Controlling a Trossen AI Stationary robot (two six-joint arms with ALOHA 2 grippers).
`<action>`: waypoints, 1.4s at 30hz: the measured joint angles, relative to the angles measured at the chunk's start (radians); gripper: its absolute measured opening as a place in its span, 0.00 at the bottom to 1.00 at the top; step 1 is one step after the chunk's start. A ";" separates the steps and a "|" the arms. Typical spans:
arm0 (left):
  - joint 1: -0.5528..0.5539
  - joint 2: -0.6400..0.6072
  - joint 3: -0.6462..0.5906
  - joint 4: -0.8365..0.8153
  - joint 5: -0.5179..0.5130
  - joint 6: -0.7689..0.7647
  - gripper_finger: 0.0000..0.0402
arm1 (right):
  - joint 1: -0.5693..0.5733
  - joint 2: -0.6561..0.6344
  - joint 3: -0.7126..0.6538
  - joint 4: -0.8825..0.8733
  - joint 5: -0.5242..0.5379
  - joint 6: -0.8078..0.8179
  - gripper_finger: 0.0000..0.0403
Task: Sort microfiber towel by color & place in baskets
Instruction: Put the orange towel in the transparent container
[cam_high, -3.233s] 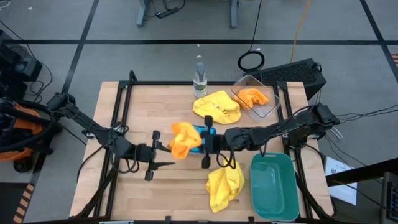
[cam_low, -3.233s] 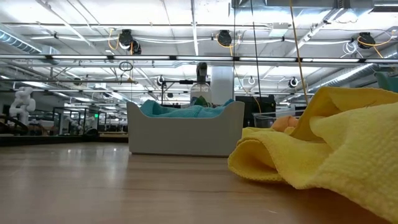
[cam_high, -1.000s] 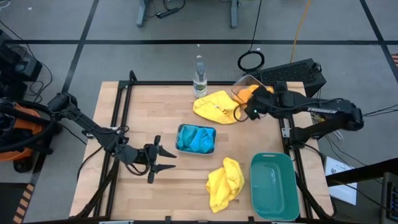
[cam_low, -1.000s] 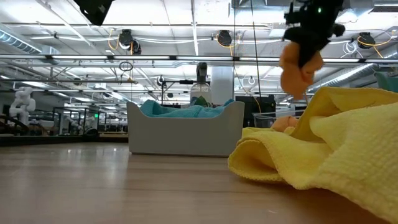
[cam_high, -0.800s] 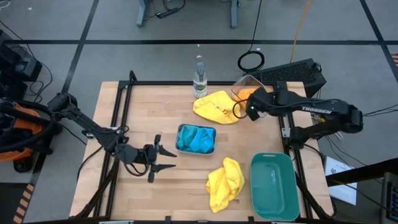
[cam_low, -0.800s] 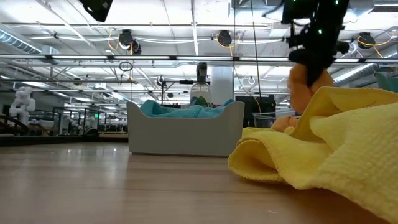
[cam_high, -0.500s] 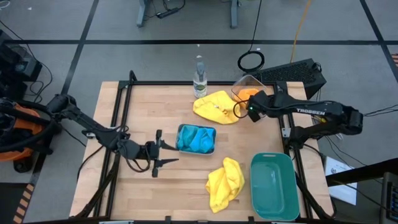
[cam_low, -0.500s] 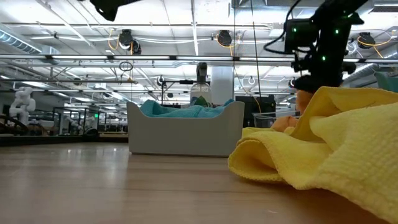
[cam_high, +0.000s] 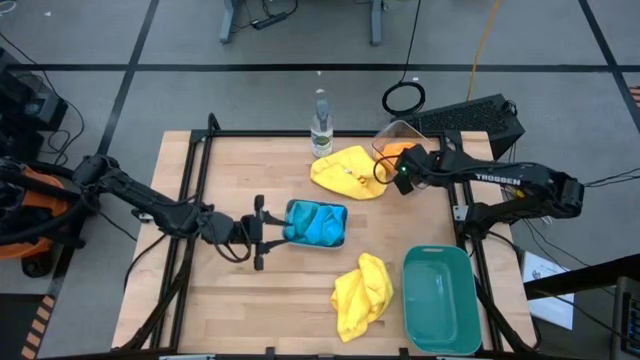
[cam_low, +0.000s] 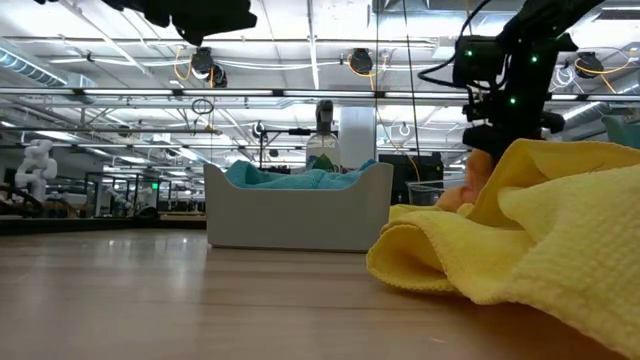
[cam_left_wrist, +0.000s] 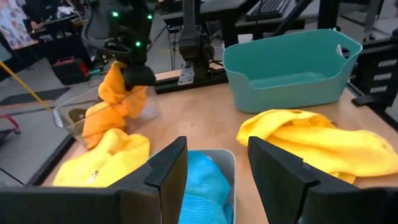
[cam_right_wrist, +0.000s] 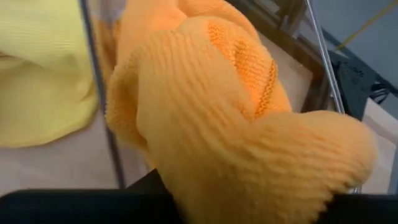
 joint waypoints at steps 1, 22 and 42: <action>0.005 0.000 0.000 -0.001 0.001 0.009 0.44 | 0.000 0.000 0.013 -0.013 -0.013 0.000 0.32; 0.183 0.000 0.000 0.001 0.158 0.079 0.44 | 0.005 0.000 0.267 -0.356 -0.178 0.053 0.46; 0.282 0.000 0.000 -0.091 0.164 0.077 0.44 | -0.138 0.202 0.082 -0.020 -0.122 -0.076 0.01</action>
